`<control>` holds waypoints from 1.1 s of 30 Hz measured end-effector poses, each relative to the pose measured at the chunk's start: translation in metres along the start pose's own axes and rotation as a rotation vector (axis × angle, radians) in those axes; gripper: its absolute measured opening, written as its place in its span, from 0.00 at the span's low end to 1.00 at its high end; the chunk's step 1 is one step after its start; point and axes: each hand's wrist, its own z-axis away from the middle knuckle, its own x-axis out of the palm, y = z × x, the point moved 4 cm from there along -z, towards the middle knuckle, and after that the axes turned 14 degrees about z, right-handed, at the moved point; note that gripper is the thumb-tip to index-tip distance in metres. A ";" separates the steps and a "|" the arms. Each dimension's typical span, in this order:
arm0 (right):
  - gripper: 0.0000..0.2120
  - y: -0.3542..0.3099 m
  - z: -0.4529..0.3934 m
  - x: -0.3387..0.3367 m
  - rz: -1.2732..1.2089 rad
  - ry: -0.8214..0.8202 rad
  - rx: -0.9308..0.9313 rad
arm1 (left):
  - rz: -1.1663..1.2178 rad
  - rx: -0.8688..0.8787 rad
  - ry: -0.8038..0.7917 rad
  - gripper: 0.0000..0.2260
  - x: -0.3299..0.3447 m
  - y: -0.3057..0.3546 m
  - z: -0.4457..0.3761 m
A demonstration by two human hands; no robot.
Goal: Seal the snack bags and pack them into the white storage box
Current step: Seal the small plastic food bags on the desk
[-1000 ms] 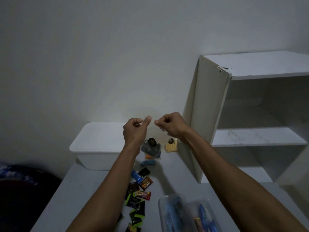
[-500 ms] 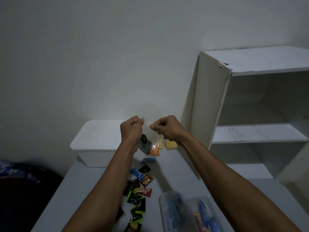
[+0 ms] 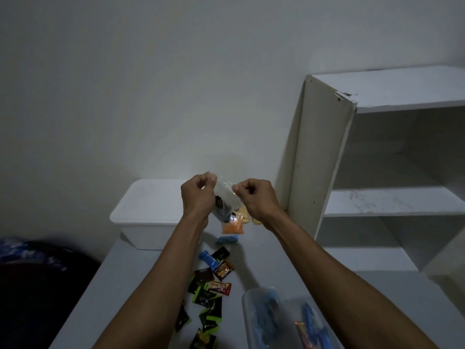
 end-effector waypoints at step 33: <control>0.05 0.066 0.022 -0.007 -0.180 0.165 0.196 | 0.081 -0.376 -0.226 0.03 -0.016 -0.082 0.000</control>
